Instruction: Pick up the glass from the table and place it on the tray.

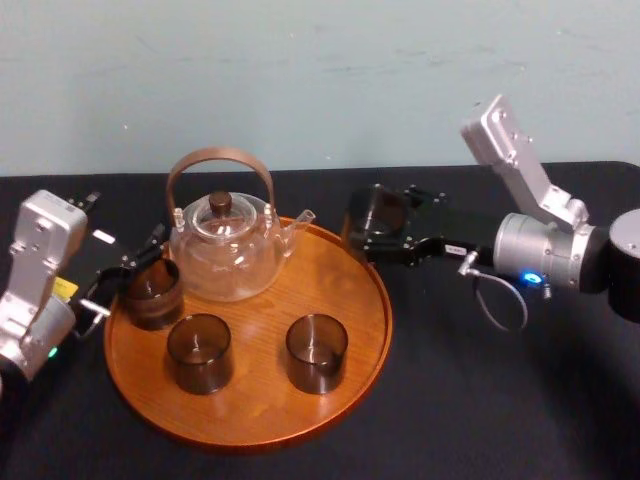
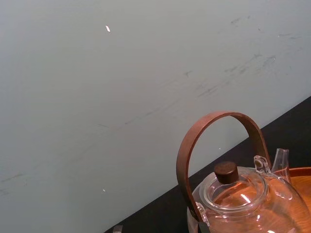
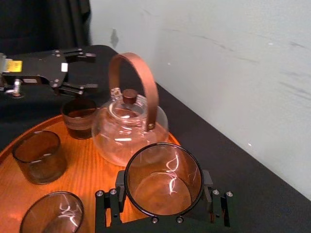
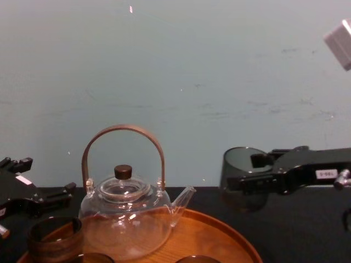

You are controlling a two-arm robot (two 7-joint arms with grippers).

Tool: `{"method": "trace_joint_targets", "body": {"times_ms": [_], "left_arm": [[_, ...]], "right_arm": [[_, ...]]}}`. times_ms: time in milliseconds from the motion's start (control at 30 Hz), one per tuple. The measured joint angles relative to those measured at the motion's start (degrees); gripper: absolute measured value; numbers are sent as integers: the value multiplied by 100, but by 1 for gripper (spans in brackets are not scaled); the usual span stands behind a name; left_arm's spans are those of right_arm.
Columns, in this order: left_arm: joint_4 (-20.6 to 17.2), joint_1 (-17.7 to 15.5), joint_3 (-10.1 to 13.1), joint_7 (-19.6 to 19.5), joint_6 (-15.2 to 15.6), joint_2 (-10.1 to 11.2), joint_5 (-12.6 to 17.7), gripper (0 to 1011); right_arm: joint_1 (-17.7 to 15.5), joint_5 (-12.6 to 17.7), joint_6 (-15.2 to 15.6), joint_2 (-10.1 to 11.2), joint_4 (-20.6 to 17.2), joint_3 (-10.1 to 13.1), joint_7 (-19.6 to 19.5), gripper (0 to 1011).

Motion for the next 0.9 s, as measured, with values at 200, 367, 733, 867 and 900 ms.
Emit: {"method": "trace_joint_targets", "body": {"times_ms": [200, 367, 733, 867, 900], "left_arm": [[0, 0, 0, 0, 0, 0, 0, 1002], [0, 0, 0, 0, 0, 0, 0, 1002], [0, 0, 0, 0, 0, 0, 0, 1001], [0, 0, 0, 0, 0, 0, 0, 1001], [0, 0, 0, 0, 0, 0, 0, 1001]], "right_arm": [[113, 31, -168, -154, 231, -166, 126, 904], [163, 37, -304, -254, 429, -268, 157, 904], [243, -36, -607, -483, 930, -422, 190, 905], [272, -81, -733, -570, 1123, -467, 218, 905], [278, -89, -751, -585, 1159, -473, 226, 905]]}}
